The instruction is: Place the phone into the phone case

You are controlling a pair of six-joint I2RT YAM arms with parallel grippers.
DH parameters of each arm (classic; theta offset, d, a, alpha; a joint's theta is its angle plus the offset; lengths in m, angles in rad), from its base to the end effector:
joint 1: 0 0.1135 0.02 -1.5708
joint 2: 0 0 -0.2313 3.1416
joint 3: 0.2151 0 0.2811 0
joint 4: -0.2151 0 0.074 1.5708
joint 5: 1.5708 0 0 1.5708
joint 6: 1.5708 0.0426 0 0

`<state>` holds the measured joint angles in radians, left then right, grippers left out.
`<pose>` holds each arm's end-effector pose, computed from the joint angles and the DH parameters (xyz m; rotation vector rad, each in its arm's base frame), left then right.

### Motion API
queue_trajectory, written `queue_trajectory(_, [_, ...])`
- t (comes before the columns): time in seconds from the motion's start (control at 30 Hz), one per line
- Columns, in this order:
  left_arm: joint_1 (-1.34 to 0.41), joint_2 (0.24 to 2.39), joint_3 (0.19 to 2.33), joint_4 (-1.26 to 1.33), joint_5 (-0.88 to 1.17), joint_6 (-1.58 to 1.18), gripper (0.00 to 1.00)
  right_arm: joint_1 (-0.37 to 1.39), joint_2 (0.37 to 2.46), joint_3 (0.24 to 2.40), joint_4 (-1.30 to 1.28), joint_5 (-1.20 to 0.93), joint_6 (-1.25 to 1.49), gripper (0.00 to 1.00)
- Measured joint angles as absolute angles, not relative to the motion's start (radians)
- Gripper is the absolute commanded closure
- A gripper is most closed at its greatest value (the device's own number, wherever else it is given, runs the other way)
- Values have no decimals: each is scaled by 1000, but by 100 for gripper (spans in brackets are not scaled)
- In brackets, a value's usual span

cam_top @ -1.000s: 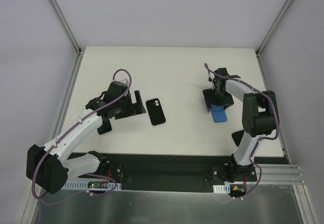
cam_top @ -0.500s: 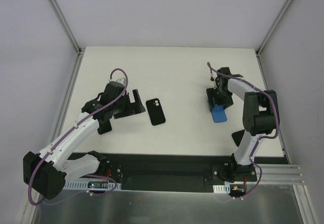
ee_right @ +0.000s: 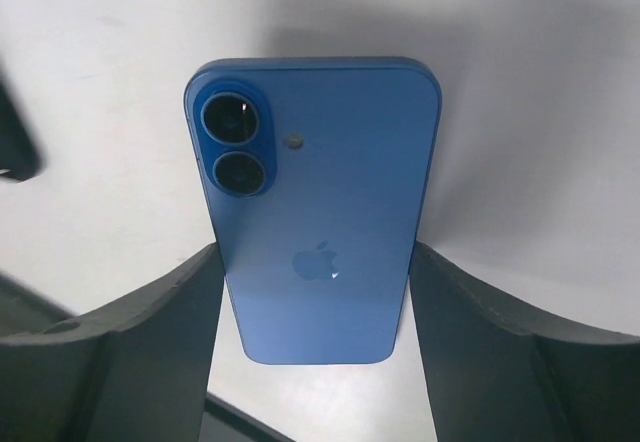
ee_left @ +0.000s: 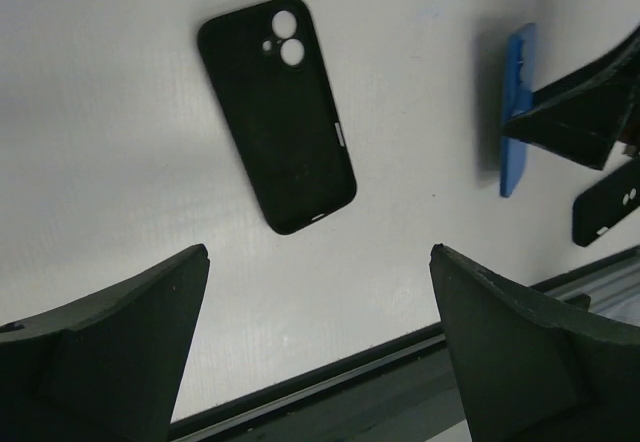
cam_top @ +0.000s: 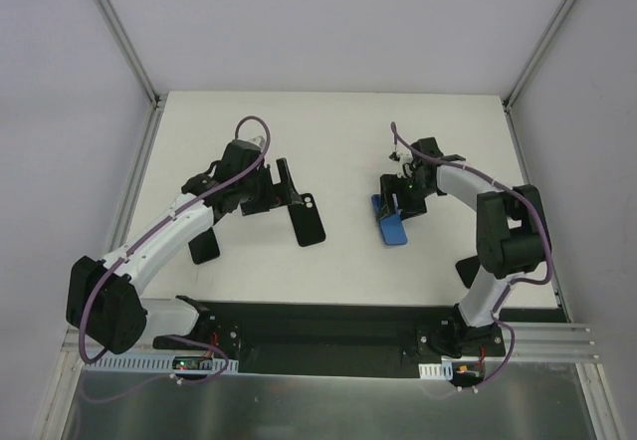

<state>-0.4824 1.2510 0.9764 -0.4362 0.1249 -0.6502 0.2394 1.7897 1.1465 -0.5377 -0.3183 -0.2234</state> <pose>0.2775 -0.1513 0.2405 -0.1316 2.3810 -0.7123 0.3558 0.1006 0.1167 -0.7083 2.6300 0.4412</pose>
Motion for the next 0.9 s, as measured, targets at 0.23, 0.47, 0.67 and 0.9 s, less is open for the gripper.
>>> queue_trajectory(0.23, [-479, 1302, 1026, -294, 297, -518, 14, 264, 1744, 1079, -416, -621, -130, 48])
queue_trajectory(0.47, [-440, 1465, 1148, -248, 455, -553, 25, 305, 1680, 1069, -324, -702, -77, 47])
queue_trajectory(0.67, [-477, 1627, 1213, -207, 521, -590, 25, 361, 1677, 1067, -290, -719, -47, 48])
queue_trajectory(0.9, [-511, 1724, 1271, -189, 547, -604, 27, 372, 1670, 1066, -280, -721, -32, 48])
